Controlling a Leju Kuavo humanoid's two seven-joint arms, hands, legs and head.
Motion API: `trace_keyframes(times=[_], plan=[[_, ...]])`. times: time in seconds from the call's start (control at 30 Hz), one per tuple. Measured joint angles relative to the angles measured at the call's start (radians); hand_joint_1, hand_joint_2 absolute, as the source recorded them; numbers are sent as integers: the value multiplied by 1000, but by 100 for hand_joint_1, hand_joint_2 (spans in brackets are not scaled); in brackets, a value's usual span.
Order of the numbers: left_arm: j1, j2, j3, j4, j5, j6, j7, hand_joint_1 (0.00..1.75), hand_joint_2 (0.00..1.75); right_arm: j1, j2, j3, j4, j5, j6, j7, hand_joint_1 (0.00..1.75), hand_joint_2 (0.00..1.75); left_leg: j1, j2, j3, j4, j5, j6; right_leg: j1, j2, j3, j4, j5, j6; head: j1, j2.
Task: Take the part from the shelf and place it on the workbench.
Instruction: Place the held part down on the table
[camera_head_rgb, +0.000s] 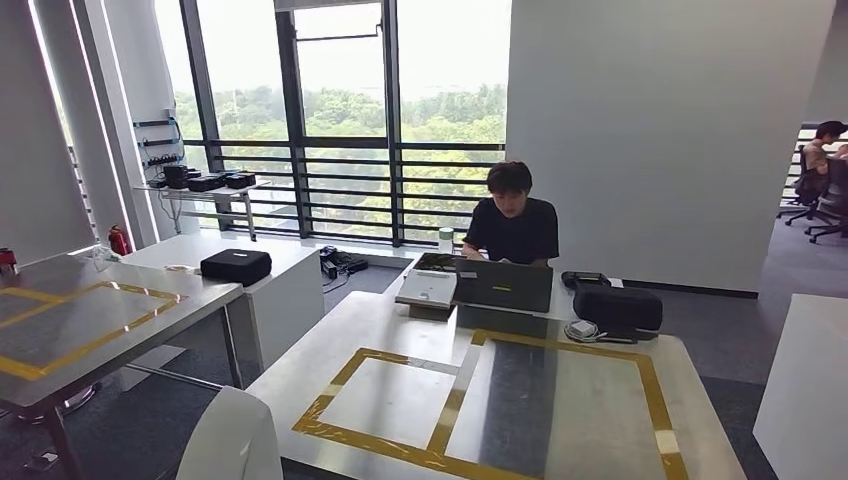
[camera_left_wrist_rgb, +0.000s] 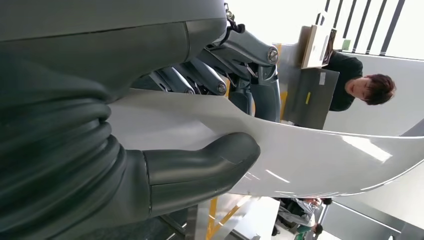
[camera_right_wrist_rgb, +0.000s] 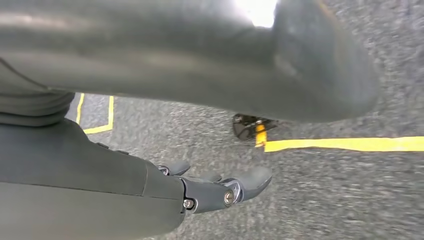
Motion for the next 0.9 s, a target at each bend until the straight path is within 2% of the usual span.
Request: trace_keyframes(times=[0.03,0.07,0.17,0.23,0.27,0.33,0.37,0.4,0.43,0.5,0.57,0.63,0.7,0.73,0.77,0.83,0.87,0.9], plan=[[0,0,0,1,0,0,0,175,175,-1,0,0,0,0,0,0,0,0,-1,2,9,-38,32,6,0,0,7,0,-10,7,0,0],[1,0,-1,2,0,0,0,175,175,-1,0,0,0,0,-1,1,0,0,-3,2,11,-55,47,14,1,0,11,1,-16,13,0,-1],[3,0,-1,1,0,-2,0,175,175,-2,1,0,0,-2,-1,1,0,0,-2,-3,19,-60,42,37,3,0,3,24,-8,31,3,0],[4,0,-1,0,0,-4,0,175,175,-4,2,0,0,-4,-1,1,0,0,1,-4,34,-68,35,48,2,0,-52,111,-4,40,4,1],[4,0,-1,0,0,-4,0,175,175,-5,2,0,0,-5,-1,0,0,0,1,-3,42,-71,29,53,1,0,-95,173,-17,44,5,1],[6,-1,-2,1,-2,-4,0,175,175,-4,3,-1,0,-7,-1,0,0,0,0,-4,56,-74,16,57,1,0,-180,276,-65,47,5,1],[8,-2,-2,2,-3,-5,0,175,175,-2,4,-2,0,-7,-2,1,0,0,0,-5,64,-74,9,57,1,0,-208,295,-78,46,6,1],[10,-3,-2,2,-5,-5,0,175,175,-1,4,-3,0,-7,-2,1,0,0,-1,-7,75,-74,0,57,2,0,-221,283,-69,43,6,1],[12,-4,-2,3,-5,-5,0,175,175,0,4,-4,0,-8,-3,1,0,0,-2,-8,87,-73,-8,56,3,0,-219,241,-37,39,7,1],[12,-6,-3,4,-6,-6,0,175,175,0,4,-4,0,-8,-5,1,0,0,-4,-9,109,-73,-25,52,9,0,-188,111,62,24,7,1],[13,-6,-3,5,-7,-6,-1,175,175,0,4,-4,0,-8,-6,2,0,0,-5,-11,120,-73,-40,42,17,2,-164,32,95,12,7,1],[16,-7,-3,5,-8,-6,-1,175,175,2,5,-5,0,-7,-8,2,0,0,-6,-13,129,-64,-44,29,18,3,-149,18,86,3,6,1],[16,-8,-4,4,-9,-5,-1,175,175,2,6,-5,0,-7,-9,1,0,0,-5,-11,135,-35,-53,18,14,2,-122,9,94,-9,5,1],[15,-8,-4,3,-9,-5,-2,175,175,1,6,-5,0,-7,-9,0,0,0,-4,-9,123,-7,-68,14,12,1,-110,7,90,-15,4,1],[14,-8,-4,2,-9,-5,-2,175,175,-1,6,-5,0,-6,-9,0,0,0,-3,-8,97,38,-90,11,11,0,-103,5,86,-18,3,1],[15,-8,-4,4,-9,-5,-1,175,175,-3,6,-5,0,-6,-9,-1,0,0,-1,-7,23,147,-139,5,11,1,-94,6,75,-21,2,0],[17,-8,-4,6,-10,-5,0,175,175,-2,6,-5,0,-6,-9,0,0,0,-1,-6,-8,184,-149,2,11,1,-89,7,69,-21,1,0],[19,-8,-4,8,-11,-5,0,175,175,0,6,-5,0,-6,-9,0,0,0,-1,-6,-24,188,-138,1,11,1,-82,8,62,-20,1,0]])
